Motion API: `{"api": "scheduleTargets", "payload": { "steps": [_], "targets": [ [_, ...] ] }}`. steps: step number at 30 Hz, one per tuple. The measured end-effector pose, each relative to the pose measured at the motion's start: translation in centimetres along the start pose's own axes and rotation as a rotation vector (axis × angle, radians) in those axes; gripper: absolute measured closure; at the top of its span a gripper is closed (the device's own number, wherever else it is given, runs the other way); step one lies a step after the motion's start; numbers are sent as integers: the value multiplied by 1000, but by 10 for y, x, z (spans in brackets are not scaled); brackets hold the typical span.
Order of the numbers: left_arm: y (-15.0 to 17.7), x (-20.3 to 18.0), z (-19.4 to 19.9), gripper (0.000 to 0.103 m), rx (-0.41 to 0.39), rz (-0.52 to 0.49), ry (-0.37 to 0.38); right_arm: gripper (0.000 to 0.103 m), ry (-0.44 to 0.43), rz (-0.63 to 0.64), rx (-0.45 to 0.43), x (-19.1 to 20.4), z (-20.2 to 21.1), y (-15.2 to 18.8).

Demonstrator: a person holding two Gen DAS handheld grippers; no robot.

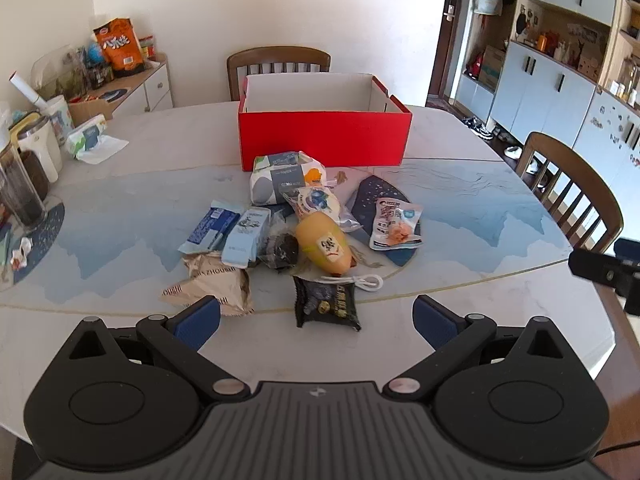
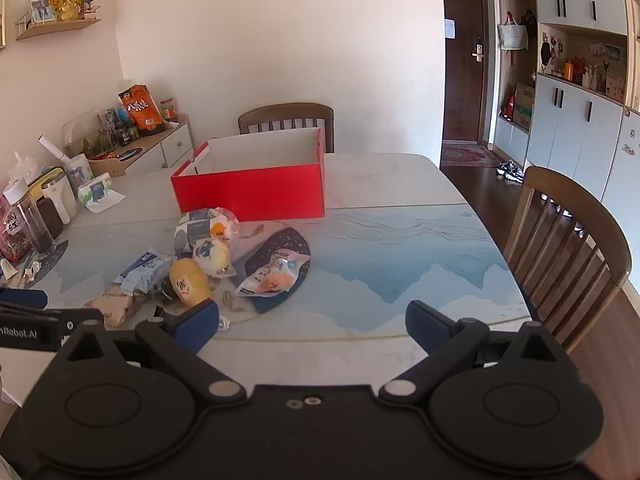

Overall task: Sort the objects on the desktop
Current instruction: 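Reach the right tool to the yellow toy while the left tool reaches the white carton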

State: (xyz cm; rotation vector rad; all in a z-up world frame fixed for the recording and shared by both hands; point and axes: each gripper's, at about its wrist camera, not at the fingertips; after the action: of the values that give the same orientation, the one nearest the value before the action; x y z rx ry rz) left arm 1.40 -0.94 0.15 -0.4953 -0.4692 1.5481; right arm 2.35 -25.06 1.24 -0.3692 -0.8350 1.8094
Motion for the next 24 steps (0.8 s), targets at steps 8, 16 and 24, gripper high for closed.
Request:
{"api": "scheduleTargets", "payload": {
  "steps": [8,16,24],
  "targets": [
    [-17,33,-32,0,9,10,23,5,-29,24,9,23,-21,-12],
    [-34,68,-64,0,12,-42,42,9,-54,19,43,56,-56,-31],
    [-41,95,-94,0,14,-139,59,10,-38,52,104,93,-95,-45]
  ]
}}
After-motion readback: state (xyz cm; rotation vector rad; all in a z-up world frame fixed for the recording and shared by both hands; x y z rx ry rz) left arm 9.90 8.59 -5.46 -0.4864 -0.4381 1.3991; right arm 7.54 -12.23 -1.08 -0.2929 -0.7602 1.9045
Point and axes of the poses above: each gripper's, at about its wrist camera, not at the fingertips, and z roughly against the way its jaws point, x to its left, y to its underside, and after that the axes turned 9 degrees about x, right-handed
